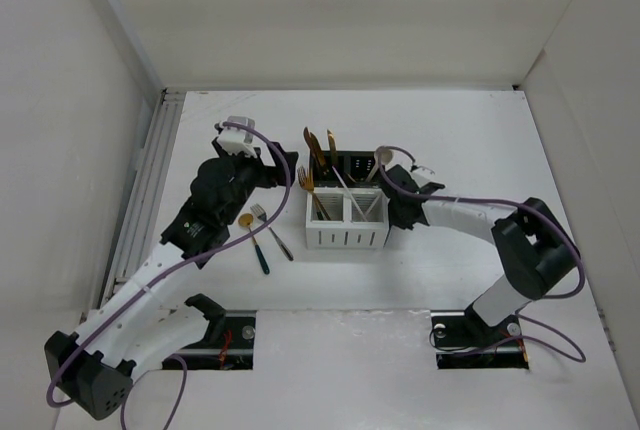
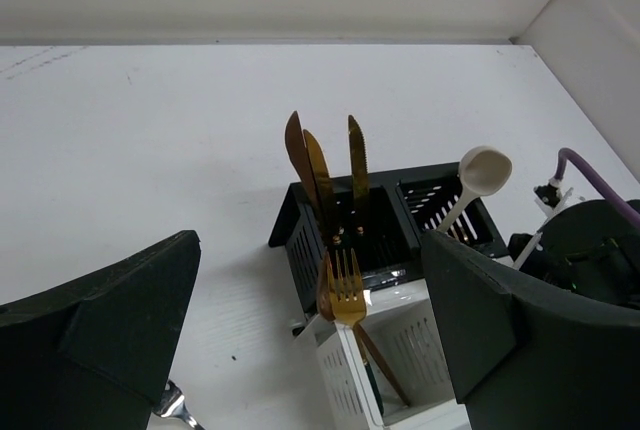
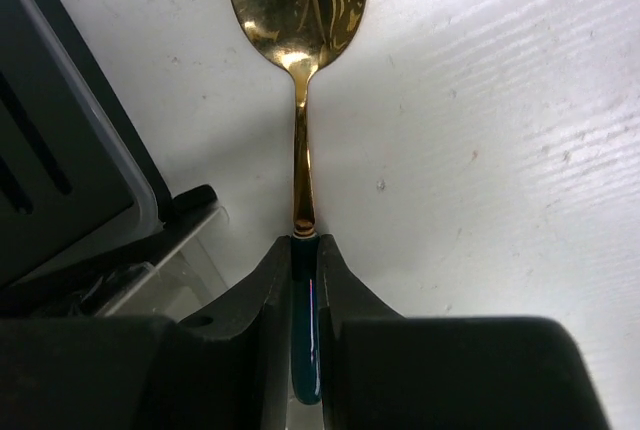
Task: Sort the eating utensils into containers
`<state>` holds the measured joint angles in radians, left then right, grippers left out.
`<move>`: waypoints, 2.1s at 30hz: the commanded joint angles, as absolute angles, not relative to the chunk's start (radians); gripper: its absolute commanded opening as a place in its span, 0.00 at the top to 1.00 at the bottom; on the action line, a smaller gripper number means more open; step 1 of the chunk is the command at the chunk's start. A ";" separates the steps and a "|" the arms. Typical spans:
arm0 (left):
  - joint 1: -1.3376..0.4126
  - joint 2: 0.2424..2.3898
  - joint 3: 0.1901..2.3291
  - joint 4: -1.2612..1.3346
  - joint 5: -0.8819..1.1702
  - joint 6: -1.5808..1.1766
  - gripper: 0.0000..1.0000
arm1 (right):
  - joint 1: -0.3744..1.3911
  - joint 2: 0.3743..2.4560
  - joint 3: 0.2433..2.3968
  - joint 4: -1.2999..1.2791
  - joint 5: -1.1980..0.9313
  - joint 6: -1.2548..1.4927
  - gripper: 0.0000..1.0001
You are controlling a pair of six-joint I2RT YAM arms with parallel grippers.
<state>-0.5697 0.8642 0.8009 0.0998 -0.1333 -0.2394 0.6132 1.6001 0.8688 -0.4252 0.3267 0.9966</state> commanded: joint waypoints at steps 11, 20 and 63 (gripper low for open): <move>-0.557 0.833 0.775 0.132 -0.144 -0.256 0.09 | 0.713 1.425 1.049 -0.940 0.762 1.197 1.00; -0.557 0.824 0.765 0.132 -0.153 -0.247 0.08 | 0.752 1.154 0.999 -0.691 0.965 0.820 1.00; -0.287 0.940 0.555 -0.293 -0.055 -0.618 0.00 | 0.770 1.555 0.805 0.773 0.454 0.074 1.00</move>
<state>-0.2924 0.9340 0.5694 -0.2806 -0.0772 -0.5884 0.7609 1.5700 0.8120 0.6403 0.4366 0.0196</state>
